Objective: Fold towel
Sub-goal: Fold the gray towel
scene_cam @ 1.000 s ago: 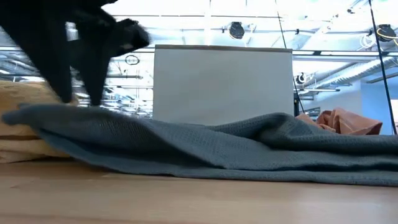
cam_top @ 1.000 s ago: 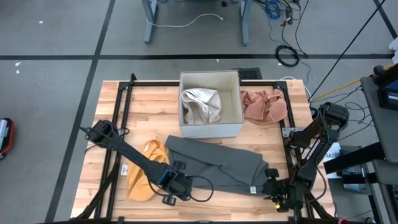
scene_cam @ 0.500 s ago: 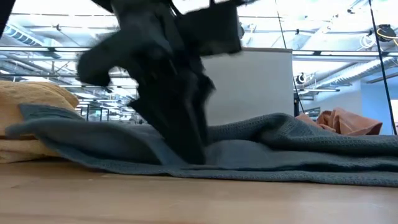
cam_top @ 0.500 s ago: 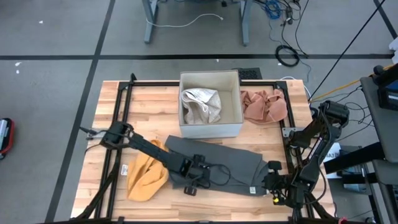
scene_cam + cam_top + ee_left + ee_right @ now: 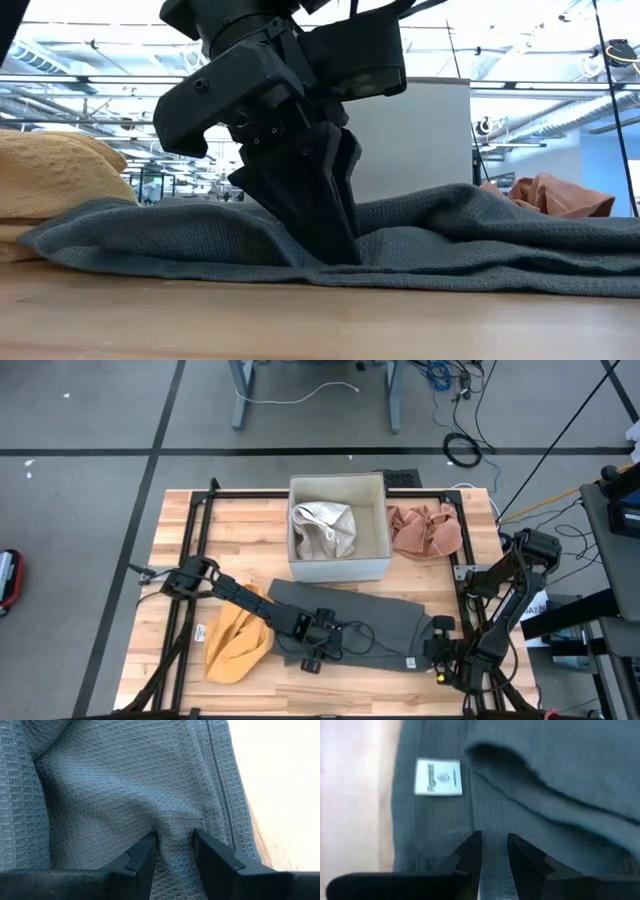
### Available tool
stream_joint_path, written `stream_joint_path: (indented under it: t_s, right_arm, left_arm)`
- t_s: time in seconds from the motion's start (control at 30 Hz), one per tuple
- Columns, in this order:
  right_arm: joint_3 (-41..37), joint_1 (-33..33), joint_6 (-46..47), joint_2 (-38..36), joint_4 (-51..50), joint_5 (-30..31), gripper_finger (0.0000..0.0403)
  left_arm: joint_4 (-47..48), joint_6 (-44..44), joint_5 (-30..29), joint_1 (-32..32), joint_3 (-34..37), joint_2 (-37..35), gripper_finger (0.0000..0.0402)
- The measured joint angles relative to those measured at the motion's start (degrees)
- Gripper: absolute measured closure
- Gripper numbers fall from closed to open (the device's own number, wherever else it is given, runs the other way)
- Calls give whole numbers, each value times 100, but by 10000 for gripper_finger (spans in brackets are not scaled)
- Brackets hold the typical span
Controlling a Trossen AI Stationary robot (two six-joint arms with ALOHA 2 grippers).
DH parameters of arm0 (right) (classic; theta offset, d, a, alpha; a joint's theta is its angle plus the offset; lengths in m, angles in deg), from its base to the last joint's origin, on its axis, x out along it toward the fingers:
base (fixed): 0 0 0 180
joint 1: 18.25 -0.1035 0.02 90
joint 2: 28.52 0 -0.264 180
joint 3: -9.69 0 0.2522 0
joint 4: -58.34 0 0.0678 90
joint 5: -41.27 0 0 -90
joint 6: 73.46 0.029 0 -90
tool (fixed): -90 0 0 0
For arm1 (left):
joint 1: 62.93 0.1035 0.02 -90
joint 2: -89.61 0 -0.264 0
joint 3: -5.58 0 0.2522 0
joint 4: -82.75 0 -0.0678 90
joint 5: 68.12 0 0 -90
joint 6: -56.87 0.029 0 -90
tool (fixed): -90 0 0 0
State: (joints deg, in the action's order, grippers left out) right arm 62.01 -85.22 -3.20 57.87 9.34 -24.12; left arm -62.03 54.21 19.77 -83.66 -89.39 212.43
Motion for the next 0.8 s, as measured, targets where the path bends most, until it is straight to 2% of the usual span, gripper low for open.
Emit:
stream_joint_path:
  t_s: [0.6, 0.7, 0.8]
  right_arm:
    - [-61, 1, -79, 41, 413, -115, 324]
    - [-61, 1, -80, 41, 304, -122, 340]
    - [-61, 1, -85, 41, 229, -183, 375]
  left_arm:
    - [-291, 58, 1, 0, 17, 11, 262]
    - [-296, 173, -6, 0, 20, -19, 262]
    - [-305, 175, -148, -2, 16, -100, 262]
